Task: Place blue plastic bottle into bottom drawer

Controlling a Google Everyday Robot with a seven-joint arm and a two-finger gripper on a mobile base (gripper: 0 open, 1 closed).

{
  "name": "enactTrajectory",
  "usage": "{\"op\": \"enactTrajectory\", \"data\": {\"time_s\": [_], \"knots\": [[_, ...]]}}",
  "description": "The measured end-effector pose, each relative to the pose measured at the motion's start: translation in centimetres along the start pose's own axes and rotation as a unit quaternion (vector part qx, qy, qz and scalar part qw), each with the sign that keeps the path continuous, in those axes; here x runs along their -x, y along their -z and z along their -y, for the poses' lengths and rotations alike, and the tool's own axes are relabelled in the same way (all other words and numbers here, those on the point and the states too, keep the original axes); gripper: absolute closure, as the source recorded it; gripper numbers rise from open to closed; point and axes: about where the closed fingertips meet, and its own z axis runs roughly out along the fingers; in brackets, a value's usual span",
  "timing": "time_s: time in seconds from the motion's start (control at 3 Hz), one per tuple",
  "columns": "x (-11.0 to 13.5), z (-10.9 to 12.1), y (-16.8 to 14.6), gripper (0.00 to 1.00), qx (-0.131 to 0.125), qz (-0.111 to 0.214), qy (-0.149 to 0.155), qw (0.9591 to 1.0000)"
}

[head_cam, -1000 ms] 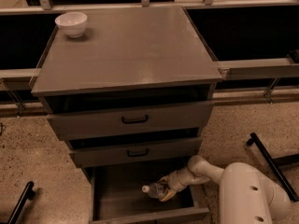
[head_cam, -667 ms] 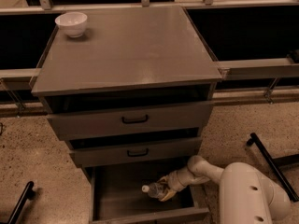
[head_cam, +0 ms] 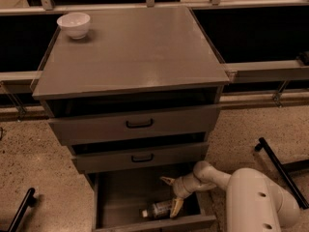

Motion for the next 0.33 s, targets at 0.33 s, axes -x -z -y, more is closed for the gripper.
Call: {"op": "enactTrajectory", "data": {"time_s": [0.33], "knots": [[0.0,0.0,0.0,0.0,0.0,0.0,0.0,1.0]]}}
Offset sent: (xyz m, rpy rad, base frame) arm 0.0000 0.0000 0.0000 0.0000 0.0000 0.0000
